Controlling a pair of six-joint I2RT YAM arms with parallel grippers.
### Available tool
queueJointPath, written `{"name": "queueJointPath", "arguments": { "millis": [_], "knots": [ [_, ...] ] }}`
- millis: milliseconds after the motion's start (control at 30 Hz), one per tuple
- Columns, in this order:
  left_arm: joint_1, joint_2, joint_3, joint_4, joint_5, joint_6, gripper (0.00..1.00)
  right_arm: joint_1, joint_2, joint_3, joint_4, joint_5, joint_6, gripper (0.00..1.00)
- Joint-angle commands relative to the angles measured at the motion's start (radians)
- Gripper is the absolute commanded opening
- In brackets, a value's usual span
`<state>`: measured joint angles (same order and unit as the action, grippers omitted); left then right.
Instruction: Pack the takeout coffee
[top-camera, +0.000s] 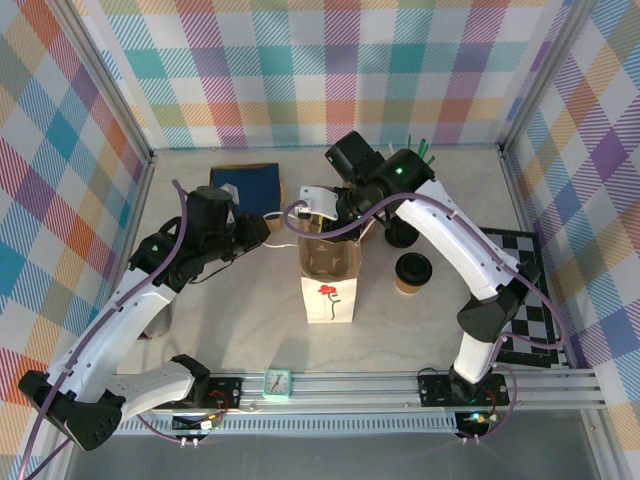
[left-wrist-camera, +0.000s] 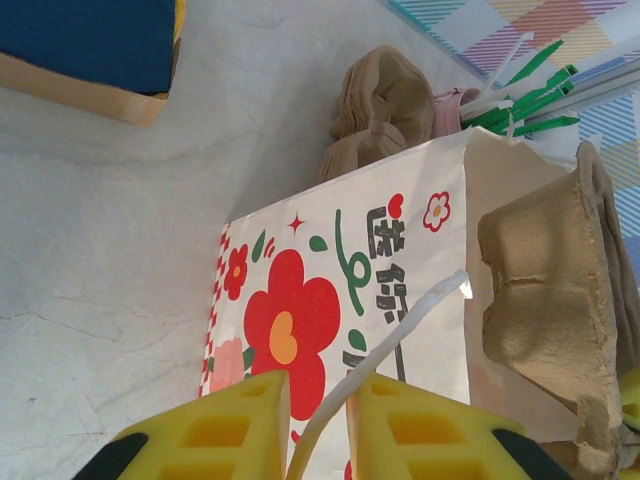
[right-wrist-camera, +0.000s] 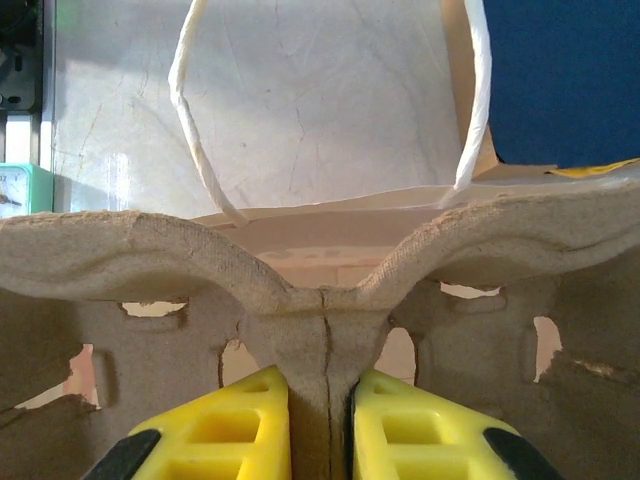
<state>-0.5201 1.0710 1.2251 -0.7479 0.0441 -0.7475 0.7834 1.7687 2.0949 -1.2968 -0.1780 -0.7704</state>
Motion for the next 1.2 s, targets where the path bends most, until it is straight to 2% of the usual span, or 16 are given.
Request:
{"name": "queueJointPath", "arguments": {
  "millis": [0,300,833,1167],
  "knots": [
    [0.011,-0.017,-0.013,0.030,0.010,-0.010,0.22,-0.020,-0.030,0.041,0.028,-0.052,0.017,0.19],
    [0.011,-0.022,-0.019,0.038,0.011,-0.015,0.22,-0.029,-0.037,-0.008,0.057,0.000,0.015,0.18],
    [0.011,-0.016,-0.019,0.044,0.003,-0.019,0.22,-0.011,-0.099,-0.161,0.089,-0.004,0.013,0.17],
    [0.011,-0.008,-0.018,0.044,0.003,-0.018,0.22,0.038,-0.102,-0.190,0.085,0.097,-0.009,0.16]
  ]
}}
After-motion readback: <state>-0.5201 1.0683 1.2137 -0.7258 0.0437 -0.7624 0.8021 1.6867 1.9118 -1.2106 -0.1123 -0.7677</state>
